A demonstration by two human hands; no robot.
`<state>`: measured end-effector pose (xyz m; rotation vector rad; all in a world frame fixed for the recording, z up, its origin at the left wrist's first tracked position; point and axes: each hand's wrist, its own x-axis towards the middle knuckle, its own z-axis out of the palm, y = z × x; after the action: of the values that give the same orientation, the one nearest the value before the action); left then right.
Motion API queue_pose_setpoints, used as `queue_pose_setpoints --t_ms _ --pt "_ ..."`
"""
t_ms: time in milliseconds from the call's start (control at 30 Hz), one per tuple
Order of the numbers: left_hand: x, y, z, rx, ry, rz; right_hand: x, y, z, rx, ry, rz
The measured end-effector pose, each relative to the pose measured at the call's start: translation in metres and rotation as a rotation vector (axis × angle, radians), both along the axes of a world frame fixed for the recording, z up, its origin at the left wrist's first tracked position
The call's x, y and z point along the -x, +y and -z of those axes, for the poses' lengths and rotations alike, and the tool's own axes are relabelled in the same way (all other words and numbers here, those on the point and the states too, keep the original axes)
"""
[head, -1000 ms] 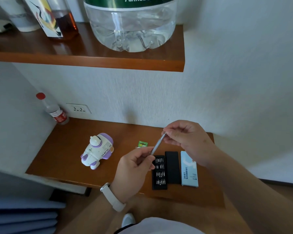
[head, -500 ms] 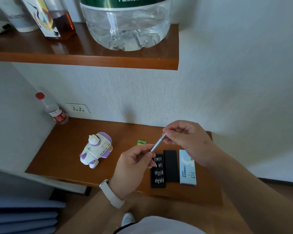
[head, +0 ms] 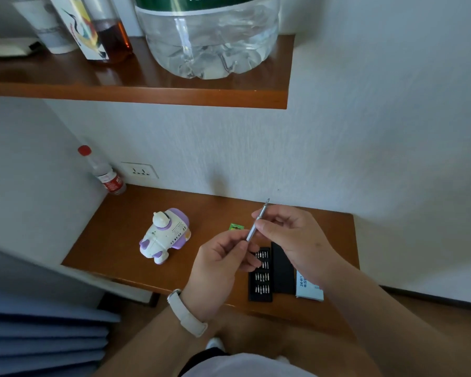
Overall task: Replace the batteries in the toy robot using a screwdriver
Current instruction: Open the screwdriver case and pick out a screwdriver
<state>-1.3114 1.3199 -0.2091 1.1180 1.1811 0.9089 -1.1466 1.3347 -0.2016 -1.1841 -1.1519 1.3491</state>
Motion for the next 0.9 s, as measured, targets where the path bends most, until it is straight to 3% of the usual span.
queue_pose_setpoints --t_ms 233,433,800,900 --pt "0.016 -0.007 0.005 0.047 -0.012 -0.078 0.027 0.002 0.011 -0.032 -0.138 -0.102" --pt "0.056 0.016 0.016 0.018 0.024 -0.024 0.063 0.016 0.01 -0.043 -0.23 -0.098" --pt "0.21 0.095 0.044 0.024 0.086 0.147 0.192 0.067 0.025 0.094 -0.351 0.025" --pt "0.252 0.119 0.068 0.016 0.183 0.185 0.224 0.077 0.045 0.152 -0.376 0.118"
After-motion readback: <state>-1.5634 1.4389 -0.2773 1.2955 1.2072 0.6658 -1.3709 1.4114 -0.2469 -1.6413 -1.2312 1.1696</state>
